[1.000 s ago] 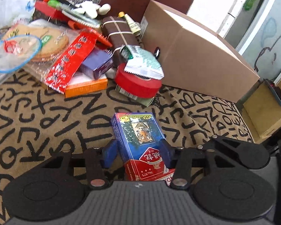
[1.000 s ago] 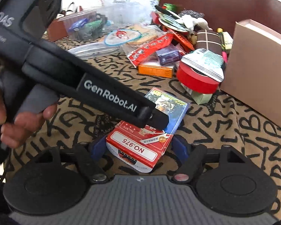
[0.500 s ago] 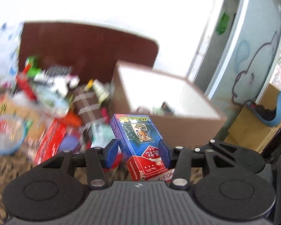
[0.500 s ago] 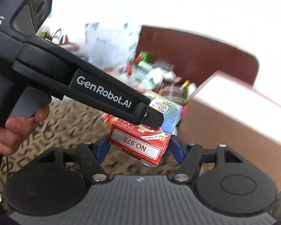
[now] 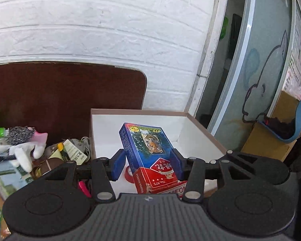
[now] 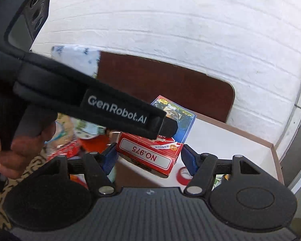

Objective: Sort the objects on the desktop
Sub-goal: 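Lower the card box into the box and open the left tool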

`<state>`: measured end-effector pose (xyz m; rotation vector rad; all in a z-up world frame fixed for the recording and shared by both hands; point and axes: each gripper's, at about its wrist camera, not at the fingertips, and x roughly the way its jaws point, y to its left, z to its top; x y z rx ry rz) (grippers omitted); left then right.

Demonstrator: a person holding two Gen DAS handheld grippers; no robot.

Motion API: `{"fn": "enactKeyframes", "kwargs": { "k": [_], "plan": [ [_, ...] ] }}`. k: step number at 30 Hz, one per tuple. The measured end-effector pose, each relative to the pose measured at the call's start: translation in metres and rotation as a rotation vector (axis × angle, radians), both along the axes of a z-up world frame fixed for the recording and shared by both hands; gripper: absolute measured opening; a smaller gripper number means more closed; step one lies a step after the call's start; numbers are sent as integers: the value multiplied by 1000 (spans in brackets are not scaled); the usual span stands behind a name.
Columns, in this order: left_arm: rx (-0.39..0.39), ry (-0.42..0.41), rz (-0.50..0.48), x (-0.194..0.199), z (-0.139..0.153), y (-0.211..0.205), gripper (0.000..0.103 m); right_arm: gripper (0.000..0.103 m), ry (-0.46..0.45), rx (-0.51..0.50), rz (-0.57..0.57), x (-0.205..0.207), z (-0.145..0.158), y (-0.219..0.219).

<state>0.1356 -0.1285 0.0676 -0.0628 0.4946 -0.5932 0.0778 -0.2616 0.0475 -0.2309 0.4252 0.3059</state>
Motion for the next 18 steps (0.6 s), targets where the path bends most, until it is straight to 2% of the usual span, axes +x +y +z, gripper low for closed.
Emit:
{"fn": "enactKeyframes", "kwargs": {
  "k": [9, 12, 13, 15, 16, 17, 18],
  "plan": [
    [70, 79, -5, 57, -27, -16, 52, 67, 157, -1, 4, 75, -21, -19],
    [88, 92, -7, 71, -32, -20, 55, 67, 205, 16, 1, 88, -26, -19],
    [92, 98, -8, 75, -33, -21, 59, 67, 219, 28, -2, 94, -27, -20],
    [86, 133, -34, 82, -35, -22, 78, 69, 248, 47, -2, 103, -27, -21],
    [74, 158, -36, 84, -36, -21, 79, 69, 268, 38, 11, 108, -29, -19],
    [64, 189, -35, 87, -38, -19, 81, 75, 279, 25, 19, 112, -32, -14],
    [52, 196, -53, 88, -38, -17, 87, 78, 271, 10, 12, 106, -32, -9]
  ]
}}
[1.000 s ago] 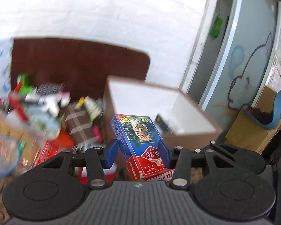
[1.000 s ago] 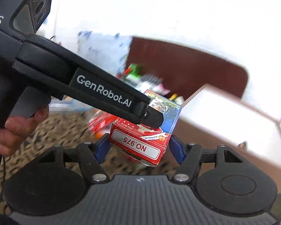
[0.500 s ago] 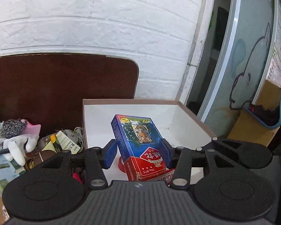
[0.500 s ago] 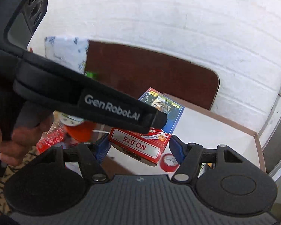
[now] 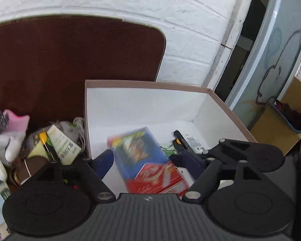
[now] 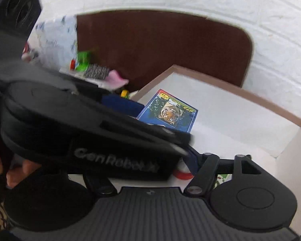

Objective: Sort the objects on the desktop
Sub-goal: 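Lower the card box into the box and open the left tool, then withdraw the open left tool from the box back over the items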

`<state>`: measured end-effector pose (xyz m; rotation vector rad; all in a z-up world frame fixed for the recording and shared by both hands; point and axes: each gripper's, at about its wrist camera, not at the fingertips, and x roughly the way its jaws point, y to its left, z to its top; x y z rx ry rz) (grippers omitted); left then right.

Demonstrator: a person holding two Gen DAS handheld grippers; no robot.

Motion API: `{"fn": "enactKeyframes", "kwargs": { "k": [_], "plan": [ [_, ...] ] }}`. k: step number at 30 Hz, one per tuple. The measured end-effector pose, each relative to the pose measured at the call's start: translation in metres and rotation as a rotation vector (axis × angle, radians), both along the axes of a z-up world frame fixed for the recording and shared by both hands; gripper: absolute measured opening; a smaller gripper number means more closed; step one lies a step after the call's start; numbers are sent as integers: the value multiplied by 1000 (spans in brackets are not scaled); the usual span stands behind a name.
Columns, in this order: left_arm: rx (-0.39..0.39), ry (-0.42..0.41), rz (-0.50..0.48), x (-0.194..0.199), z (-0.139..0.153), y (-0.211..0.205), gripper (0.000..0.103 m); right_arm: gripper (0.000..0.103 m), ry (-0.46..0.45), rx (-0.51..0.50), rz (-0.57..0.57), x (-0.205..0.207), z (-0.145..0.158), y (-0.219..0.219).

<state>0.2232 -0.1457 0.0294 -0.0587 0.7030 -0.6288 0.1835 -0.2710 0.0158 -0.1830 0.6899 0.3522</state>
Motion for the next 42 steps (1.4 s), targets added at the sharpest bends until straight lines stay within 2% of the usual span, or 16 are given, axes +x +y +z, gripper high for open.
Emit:
{"fn": "enactKeyframes", "kwargs": {
  "k": [2, 8, 20, 27, 33, 38, 42],
  "plan": [
    [-24, -2, -44, -3, 1, 3, 95, 87, -16, -47, -7, -1, -4, 4],
    [-6, -17, -45, -13, 0, 2, 96, 94, -33, -60, -34, -12, -11, 3],
    [5, -45, -28, -44, 12, 5, 96, 94, -72, -65, -100, -47, -2, 9],
    [-26, -75, -32, -75, 25, 11, 96, 94, -109, -43, -115, -72, 16, 6],
    [-41, -135, -24, -112, 34, 22, 96, 94, -157, -43, -107, -100, 27, 14],
    [-75, -194, 7, -153, 25, 46, 96, 94, -214, -57, -64, -133, 24, 32],
    [-101, -182, 50, -176, 3, 68, 96, 94, -243, -78, -25, -155, 7, 51]
  ]
}}
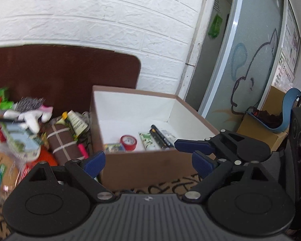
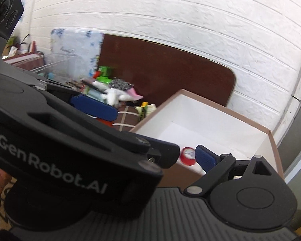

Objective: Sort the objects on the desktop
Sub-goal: 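Withdraw the open left tool from the box back over the items, then grasp the white-and-green snack packet with the left tool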

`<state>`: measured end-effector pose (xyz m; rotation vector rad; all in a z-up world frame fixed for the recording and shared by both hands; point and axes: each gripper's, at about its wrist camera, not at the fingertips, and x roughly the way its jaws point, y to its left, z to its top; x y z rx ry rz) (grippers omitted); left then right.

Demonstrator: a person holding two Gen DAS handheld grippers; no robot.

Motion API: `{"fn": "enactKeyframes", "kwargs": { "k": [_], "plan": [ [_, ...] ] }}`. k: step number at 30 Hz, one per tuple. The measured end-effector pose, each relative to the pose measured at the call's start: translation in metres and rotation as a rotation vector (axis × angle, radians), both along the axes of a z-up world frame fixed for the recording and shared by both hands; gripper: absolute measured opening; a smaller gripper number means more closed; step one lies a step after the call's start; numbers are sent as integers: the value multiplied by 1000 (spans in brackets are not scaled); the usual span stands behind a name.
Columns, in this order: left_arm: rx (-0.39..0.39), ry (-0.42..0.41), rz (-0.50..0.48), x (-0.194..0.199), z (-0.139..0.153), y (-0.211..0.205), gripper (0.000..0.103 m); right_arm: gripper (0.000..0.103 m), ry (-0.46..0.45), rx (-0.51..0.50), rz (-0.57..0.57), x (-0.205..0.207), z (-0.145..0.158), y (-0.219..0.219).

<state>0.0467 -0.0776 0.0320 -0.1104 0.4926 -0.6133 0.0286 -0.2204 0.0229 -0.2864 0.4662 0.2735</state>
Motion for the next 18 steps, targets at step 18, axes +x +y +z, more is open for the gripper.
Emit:
{"fn": "enactKeyframes", "kwargs": {
  "k": [18],
  "plan": [
    [-101, 236, 184, 16, -81, 58, 89, 94, 127, 42, 96, -5, -82, 36]
  ]
}}
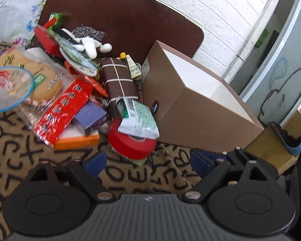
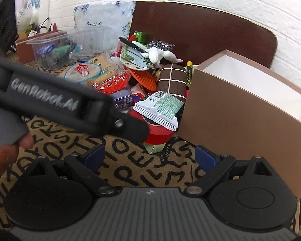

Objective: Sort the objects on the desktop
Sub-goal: 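Grasp the white-and-green snack packet with the left tool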

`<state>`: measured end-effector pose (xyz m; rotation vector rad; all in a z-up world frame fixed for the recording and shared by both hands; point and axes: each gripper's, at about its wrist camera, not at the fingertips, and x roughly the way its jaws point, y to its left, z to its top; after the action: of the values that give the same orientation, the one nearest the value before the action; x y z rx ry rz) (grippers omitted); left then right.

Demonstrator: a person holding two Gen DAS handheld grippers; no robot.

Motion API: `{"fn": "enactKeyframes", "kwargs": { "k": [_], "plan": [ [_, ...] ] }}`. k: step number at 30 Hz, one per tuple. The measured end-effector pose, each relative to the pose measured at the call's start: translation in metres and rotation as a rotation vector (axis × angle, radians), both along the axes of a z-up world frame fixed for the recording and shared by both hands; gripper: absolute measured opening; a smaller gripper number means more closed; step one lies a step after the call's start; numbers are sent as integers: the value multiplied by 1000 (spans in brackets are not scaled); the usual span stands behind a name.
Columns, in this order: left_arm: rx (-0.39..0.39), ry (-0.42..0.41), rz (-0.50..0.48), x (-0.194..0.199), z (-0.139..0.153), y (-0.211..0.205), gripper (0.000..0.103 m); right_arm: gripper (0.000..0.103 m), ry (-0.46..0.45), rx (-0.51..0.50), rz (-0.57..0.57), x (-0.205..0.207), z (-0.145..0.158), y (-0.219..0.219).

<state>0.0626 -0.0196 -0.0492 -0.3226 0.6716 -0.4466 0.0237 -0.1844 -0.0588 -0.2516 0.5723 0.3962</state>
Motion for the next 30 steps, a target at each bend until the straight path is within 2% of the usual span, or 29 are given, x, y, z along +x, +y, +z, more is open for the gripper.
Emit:
{"fn": "enactKeyframes", "kwargs": {
  "k": [6, 11, 17, 19, 21, 25, 28, 30],
  "plan": [
    [-16, 0, 12, 26, 3, -7, 82, 92, 26, 42, 4, 16, -9, 0],
    [2, 1, 8, 46, 2, -13, 71, 83, 53, 89, -13, 32, -14, 1],
    [7, 13, 17, 62, -1, -15, 69, 81, 75, 122, -35, 51, -20, 2],
    [22, 11, 13, 65, -2, -18, 60, 80, 76, 133, -46, 57, -21, 2],
    [34, 15, 19, 69, -4, -19, 49, 74, 80, 141, -52, 61, -22, 3],
    [52, 10, 30, 71, -5, -18, 43, 67, 93, 181, -49, 63, -24, 2],
    [27, 16, 40, 69, -3, -12, 32, 66, 85, 159, -46, 59, -24, 5],
    [17, 21, 38, 64, -1, -8, 30, 66, 82, 146, -45, 55, -23, 8]
  ]
}}
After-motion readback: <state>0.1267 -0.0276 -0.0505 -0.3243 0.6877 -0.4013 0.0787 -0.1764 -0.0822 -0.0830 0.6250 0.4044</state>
